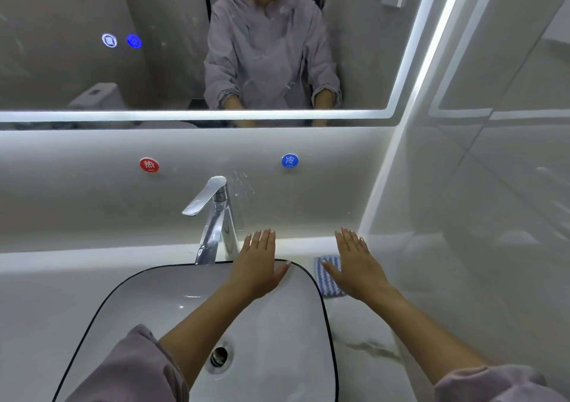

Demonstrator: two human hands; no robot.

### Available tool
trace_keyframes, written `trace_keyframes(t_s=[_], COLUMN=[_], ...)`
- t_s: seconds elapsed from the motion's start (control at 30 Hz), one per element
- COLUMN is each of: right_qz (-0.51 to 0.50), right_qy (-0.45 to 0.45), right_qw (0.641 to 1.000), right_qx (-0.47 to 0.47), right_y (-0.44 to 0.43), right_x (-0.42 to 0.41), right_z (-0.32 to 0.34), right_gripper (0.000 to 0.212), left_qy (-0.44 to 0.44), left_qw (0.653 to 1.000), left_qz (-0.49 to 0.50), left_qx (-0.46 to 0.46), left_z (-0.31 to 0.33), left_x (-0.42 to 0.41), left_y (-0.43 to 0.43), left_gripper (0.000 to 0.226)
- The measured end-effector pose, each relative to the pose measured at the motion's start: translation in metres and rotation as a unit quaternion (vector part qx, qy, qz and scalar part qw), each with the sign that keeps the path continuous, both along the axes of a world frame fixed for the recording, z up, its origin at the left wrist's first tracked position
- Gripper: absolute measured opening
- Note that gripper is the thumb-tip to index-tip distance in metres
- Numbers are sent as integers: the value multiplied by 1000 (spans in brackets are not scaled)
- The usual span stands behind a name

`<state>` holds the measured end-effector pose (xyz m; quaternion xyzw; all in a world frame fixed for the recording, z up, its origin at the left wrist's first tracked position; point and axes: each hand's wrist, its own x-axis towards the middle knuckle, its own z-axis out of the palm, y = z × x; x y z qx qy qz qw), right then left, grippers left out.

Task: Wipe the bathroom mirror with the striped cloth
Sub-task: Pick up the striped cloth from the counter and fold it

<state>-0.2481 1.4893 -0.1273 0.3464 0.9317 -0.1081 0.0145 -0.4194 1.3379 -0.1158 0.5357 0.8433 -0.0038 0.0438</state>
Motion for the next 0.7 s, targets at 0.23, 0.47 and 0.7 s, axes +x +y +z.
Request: trace_keyframes(t_s=[0.23,0.47,0.7], right_qz=[-54,-131,-192], right_qy=[-11,-9,-3], right_qw=[997,979,957], right_qx=[-62,-158,-217], right_y=[29,56,71], right_x=[0,-1,-2], right_z=[-30,-73,-115], right_gripper=[78,80,77], left_qy=[-15,-63,-139], left_qw=[999,990,970], left_qz=[-29,-61,-42], left_qx=[-43,-108,-194], left_z=[-13,-41,-79], left_x=[-12,-19,-11], left_y=[51,103,148], left_gripper=[78,80,85])
